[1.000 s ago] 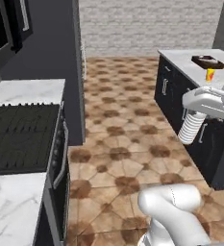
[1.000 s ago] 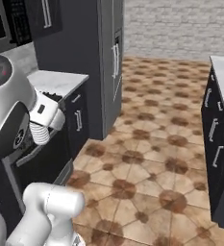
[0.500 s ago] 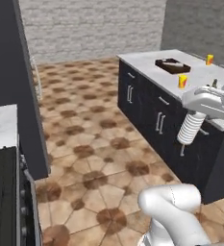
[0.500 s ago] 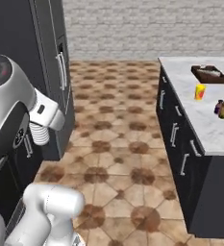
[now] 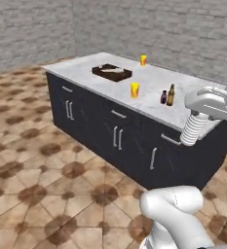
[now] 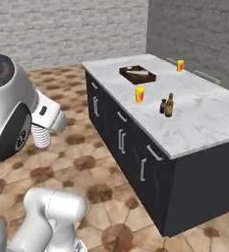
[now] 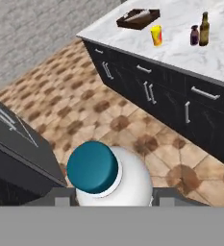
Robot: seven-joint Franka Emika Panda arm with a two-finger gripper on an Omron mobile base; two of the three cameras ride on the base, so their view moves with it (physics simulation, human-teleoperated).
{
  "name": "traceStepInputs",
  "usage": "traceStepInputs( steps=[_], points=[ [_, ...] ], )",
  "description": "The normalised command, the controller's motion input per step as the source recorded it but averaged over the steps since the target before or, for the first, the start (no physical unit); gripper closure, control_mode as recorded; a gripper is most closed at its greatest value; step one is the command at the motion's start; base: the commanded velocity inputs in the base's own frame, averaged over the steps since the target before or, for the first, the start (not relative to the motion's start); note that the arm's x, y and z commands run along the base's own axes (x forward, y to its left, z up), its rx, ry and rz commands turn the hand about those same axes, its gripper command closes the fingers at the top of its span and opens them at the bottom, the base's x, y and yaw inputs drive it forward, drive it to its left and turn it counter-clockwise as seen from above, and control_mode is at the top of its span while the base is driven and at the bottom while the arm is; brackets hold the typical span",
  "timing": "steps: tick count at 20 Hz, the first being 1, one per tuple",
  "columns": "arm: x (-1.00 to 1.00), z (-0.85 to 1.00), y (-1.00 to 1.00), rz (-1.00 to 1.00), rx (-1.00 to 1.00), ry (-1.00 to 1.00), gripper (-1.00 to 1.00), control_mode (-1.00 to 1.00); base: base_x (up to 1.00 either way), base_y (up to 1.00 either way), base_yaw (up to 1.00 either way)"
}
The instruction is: Place the drinks on the dining counter in a tight cluster.
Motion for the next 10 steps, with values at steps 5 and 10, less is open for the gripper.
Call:
traceStepInputs(
  steps=[5,10],
  points=[
    [0.0,0.0,0.0,0.0,0.0,0.0,1.0,1.0,0.59,0.16,-0.79],
    [0.0,0.0,0.0,0.0,0.0,0.0,1.0,1.0,0.4,0.25,-0.86]
  ],
)
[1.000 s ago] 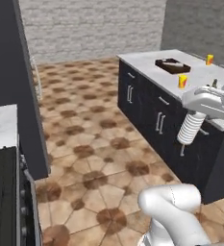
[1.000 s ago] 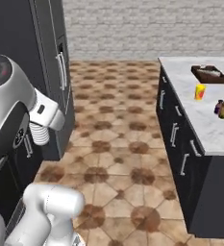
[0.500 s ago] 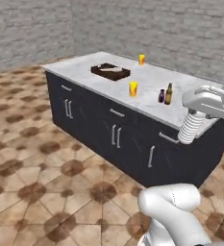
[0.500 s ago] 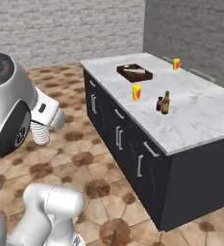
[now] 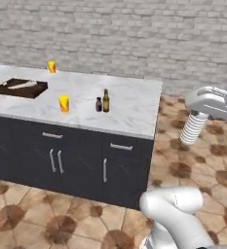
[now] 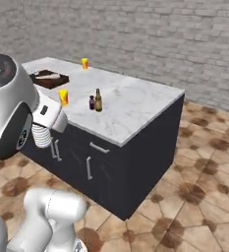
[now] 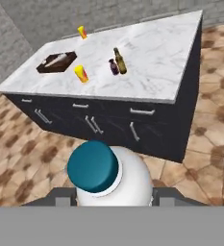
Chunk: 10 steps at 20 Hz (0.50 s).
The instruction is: Place the drinks on the dining counter in a tight cluster.
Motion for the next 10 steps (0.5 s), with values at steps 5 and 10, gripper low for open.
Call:
traceStepInputs(
  steps=[5,10],
  points=[
    [0.0,0.0,0.0,0.0,0.0,0.0,1.0,1.0,0.74,0.36,-0.76],
    [0.0,0.0,0.0,0.0,0.0,0.0,1.0,1.0,0.93,0.91,-0.42]
  ],
)
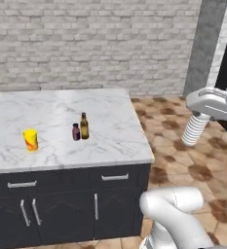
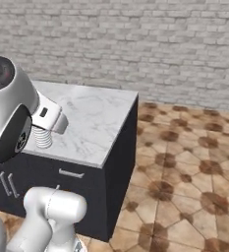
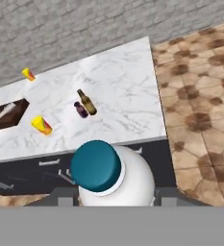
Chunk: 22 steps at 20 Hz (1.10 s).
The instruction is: Place the drinks on the dining counter in a tight cluster.
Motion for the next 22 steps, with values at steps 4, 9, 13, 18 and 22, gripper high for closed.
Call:
traceStepInputs(
  steps=[4,9,13,18,22],
  points=[
    [0.0,0.0,0.0,0.0,0.0,0.0,1.0,1.0,0.52,0.77,-0.17],
    [0.0,0.0,0.0,0.0,0.0,0.0,1.0,1.0,0.59,0.33,-0.1],
    [0.0,0.0,0.0,0.0,0.0,0.0,1.0,1.0,0.74,0.25,-0.08],
    [0.0,0.0,0.0,0.0,0.0,0.0,1.0,1.0,0.67,0.35,-0.11],
    [0.0,0.0,0.0,0.0,0.0,0.0,1.0,1.0,0.44,0.2,-0.11]
  ],
)
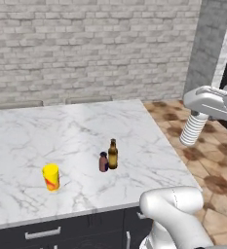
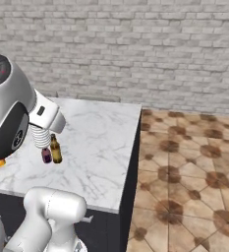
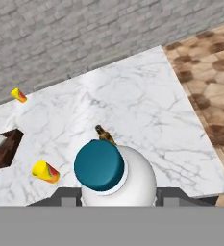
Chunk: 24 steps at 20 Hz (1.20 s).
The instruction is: Place the drinks on the dining counter in a tight cluster.
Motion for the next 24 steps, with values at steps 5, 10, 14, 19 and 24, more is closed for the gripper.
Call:
traceStepInputs(
  steps=[5,10,14,19,24],
  points=[
    [0.0,0.0,0.0,0.0,0.0,0.0,1.0,1.0,0.0,0.01,-0.01],
    [0.0,0.0,0.0,0.0,0.0,0.0,1.0,1.0,0.0,0.0,0.0],
    [0.05,0.0,0.01,0.0,0.03,0.0,1.0,-1.0,0.0,0.0,0.0],
    [0.41,-0.01,0.3,0.16,0.03,0.0,1.0,-1.0,0.0,0.0,0.0],
    [0.65,-0.01,0.38,0.23,0.0,0.0,1.0,-1.0,0.0,0.0,0.0]
  ],
)
